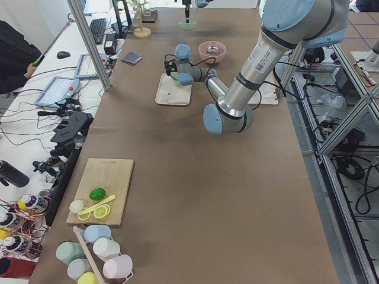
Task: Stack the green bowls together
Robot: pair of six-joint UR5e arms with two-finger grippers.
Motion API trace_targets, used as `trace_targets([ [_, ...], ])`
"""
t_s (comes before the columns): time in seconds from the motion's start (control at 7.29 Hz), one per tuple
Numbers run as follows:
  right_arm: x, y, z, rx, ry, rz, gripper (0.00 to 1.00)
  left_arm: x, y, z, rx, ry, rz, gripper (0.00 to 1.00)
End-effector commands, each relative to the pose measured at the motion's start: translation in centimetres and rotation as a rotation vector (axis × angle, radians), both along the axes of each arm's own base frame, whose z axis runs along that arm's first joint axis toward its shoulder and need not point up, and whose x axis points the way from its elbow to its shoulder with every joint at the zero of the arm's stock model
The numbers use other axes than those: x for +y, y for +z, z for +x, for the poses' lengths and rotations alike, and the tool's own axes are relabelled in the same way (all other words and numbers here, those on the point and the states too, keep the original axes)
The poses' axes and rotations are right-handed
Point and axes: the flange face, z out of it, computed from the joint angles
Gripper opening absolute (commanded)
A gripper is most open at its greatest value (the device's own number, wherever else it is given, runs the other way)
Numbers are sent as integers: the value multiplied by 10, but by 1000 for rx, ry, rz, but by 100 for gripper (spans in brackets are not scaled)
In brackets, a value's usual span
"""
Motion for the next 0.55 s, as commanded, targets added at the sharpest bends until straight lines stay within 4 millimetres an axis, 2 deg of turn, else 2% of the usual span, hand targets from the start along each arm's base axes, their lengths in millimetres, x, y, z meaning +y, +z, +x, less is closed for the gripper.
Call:
trace_targets([
  [0.0,-19,-25,5,-19,27,5,0,2,0,2,-1,10,13,13],
  [0.14,-18,-26,8,-20,35,-1,0,3,0,2,0,10,14,15],
  [0.27,-18,-26,10,-24,38,-2,0,1,0,0,9,1,23,59],
  [0.41,-19,-27,10,-24,38,0,0,-1,5,-1,43,-6,43,98],
])
